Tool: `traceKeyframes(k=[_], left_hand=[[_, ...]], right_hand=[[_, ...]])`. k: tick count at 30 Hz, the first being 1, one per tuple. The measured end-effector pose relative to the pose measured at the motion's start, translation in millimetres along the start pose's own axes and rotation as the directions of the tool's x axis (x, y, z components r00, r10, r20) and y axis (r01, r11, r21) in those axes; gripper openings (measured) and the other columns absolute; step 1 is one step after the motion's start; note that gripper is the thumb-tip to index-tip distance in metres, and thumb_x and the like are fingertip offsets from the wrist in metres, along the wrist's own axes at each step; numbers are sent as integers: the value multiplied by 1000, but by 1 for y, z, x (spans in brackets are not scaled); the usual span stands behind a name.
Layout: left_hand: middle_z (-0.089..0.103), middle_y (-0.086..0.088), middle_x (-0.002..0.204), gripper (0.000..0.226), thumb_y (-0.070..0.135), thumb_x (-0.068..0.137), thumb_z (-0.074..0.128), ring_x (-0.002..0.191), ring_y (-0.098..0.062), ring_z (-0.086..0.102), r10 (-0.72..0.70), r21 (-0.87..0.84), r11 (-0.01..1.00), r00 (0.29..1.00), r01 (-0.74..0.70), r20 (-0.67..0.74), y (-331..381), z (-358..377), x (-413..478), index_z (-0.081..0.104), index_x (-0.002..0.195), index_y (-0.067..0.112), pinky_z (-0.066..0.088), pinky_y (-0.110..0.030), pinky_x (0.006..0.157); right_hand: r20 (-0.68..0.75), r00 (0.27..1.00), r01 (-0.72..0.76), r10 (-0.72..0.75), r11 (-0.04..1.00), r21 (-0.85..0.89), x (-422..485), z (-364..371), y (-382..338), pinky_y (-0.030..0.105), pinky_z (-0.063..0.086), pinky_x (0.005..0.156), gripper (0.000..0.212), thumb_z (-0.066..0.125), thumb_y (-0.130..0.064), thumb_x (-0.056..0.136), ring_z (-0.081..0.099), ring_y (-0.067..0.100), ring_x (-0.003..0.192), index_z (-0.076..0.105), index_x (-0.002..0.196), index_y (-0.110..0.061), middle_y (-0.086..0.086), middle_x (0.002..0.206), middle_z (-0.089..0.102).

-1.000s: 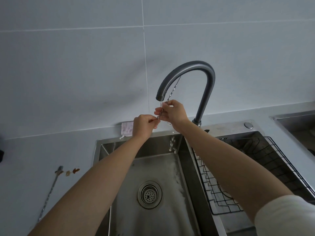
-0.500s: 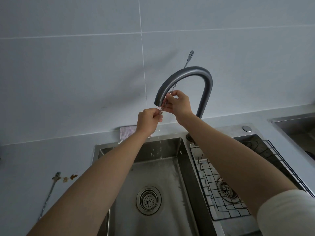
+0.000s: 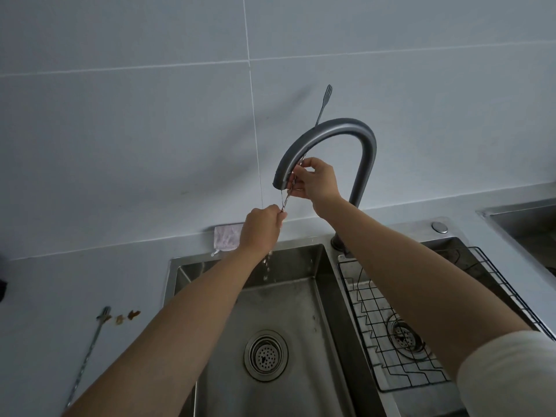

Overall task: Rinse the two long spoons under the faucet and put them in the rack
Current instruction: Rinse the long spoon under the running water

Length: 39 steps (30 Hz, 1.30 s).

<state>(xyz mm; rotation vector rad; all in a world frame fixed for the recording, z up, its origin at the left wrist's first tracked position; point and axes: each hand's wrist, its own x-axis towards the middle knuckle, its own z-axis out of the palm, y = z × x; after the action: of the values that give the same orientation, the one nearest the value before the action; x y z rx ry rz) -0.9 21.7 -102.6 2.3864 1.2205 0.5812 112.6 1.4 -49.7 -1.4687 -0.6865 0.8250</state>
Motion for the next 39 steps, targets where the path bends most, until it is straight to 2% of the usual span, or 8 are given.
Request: traceKeyframes(k=[3,11,15,18,24,26,32,39], left_hand=[[71,-17,96,36,29,94,45,86,-29,66,0,29,1000,1000,1,-18,0,-1,0,64,98,-1,46,-25,79],[70,-21,106,29,16,91,54,93,-32,65,-131,-340,929,989,145,64,7,-4,6,64,110,-3,43,-25,85],[65,-19,117,32,14,94,47,103,-31,61,-155,-347,916,976,199,152,6,-3,7,56,121,0,42,-31,99],[64,-20,116,31,14,94,47,104,-32,60,-137,-321,927,972,194,191,5,-5,9,57,120,-1,41,-27,93],[60,-12,78,22,16,85,63,54,-7,52,-143,-289,941,981,176,131,2,-7,10,65,93,-5,39,-12,57],[61,-10,76,23,16,85,62,51,-8,53,-158,-333,921,975,203,158,1,-6,8,65,92,-6,42,-14,59],[70,-22,99,24,14,92,50,84,-32,69,-145,-308,928,963,212,228,2,0,2,64,98,-5,53,-34,86],[68,-19,107,19,8,85,62,94,-30,64,-199,-289,929,971,230,133,-3,2,-4,67,100,-3,42,-23,82]], right_hand=[[-12,1000,4,-4,1000,10,3,-3,-2,20,56,53,7,46,-7,95,59,2,38,52,91,-7,5,64,59],[-17,1000,21,-20,997,69,9,-8,-3,22,56,58,12,45,-8,96,63,8,49,53,89,-10,6,67,61],[-38,999,26,-22,996,85,11,-9,0,21,56,59,10,43,-9,97,63,11,54,52,98,-6,6,69,61],[-18,999,29,-27,995,97,12,-9,2,22,56,63,13,40,-9,98,64,14,60,53,99,-5,6,70,62],[28,1000,9,-13,990,143,12,-4,5,23,57,65,19,36,-11,100,63,10,53,54,101,-3,6,68,60],[45,999,14,-21,989,146,11,-3,5,23,57,64,19,36,-10,100,62,8,49,54,100,-3,7,67,58],[78,997,16,-23,995,94,8,-3,8,24,57,66,18,37,-9,99,61,16,59,54,103,-4,6,68,58],[103,994,18,-22,999,42,3,0,18,24,56,69,17,38,-9,99,61,22,69,54,103,-6,8,73,60]])
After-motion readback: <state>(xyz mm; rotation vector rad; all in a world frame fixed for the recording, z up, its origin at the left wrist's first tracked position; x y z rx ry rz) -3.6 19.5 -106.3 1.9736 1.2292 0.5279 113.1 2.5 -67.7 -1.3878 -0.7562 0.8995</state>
